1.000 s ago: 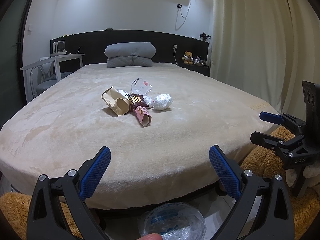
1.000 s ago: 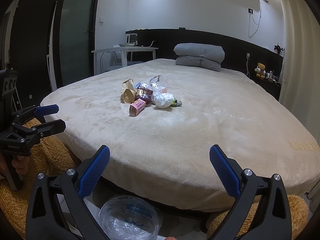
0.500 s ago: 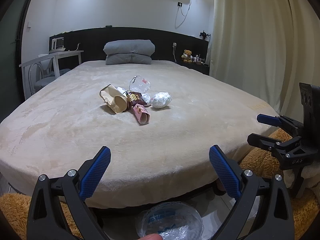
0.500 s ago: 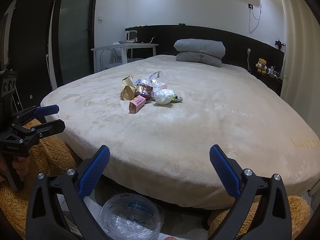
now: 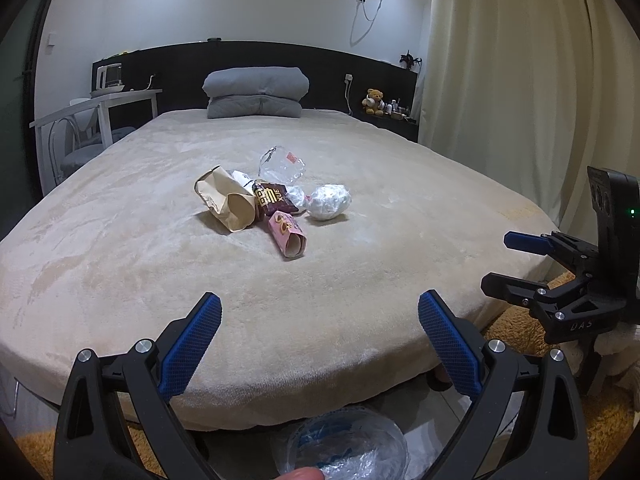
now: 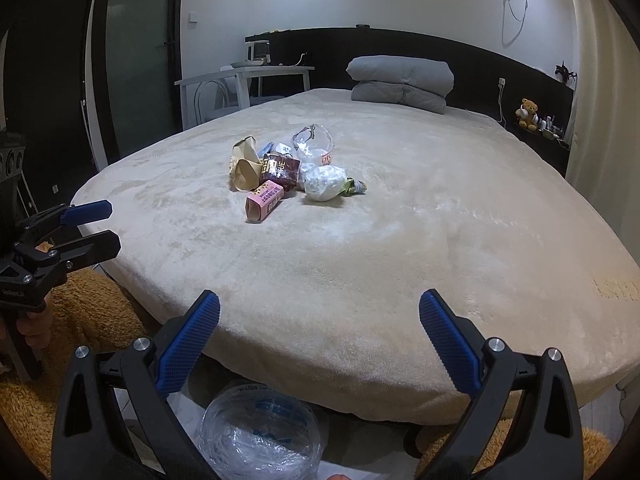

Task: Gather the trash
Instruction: 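Reach the left tool to the brown paper bag while the right tool reaches the white plastic bag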

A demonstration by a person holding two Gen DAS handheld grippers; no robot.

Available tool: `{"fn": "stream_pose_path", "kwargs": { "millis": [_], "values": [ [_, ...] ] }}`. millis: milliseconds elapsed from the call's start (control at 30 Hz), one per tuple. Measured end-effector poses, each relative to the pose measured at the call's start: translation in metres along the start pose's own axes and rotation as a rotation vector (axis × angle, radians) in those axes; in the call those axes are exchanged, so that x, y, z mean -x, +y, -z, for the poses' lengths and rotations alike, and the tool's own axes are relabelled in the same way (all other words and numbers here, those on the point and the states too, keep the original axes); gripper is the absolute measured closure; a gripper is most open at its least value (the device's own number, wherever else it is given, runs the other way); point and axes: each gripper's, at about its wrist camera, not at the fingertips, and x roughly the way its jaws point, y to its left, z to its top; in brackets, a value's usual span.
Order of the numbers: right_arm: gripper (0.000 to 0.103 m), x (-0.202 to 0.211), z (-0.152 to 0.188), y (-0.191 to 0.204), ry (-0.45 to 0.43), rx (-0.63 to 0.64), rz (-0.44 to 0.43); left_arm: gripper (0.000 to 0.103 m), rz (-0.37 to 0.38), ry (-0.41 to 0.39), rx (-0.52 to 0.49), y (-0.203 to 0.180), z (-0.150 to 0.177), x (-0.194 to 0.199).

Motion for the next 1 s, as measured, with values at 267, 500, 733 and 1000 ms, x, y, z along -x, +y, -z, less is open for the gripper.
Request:
{"fn": "stream_pose_path", "kwargs": {
  "millis": [267, 500, 733, 1000],
  "values": [
    [0.004, -0.025, -0.019, -0.008, 0.024, 0.014, -0.001, 0.007, 0.007, 0.026, -0.033, 0.013, -0.018, -0.018],
    [0.004, -0.057, -0.039, -0.021, 0.079, 0.009, -0.037, 0.007, 0.009, 0.067, -0.096, 0.032, -0.037, -0.044],
    [0.004, -0.099, -0.070, -0.038, 0.129, -0.023, -0.095, 0.006, -0.010, 0.101, -0.189, 0.050, -0.057, -0.081],
    [0.004, -0.150, -0.096, -0.042, 0.167, 0.007, -0.145, 0.006, -0.034, 0.116, -0.262, 0.084, -0.074, -0.130]
  ]
}}
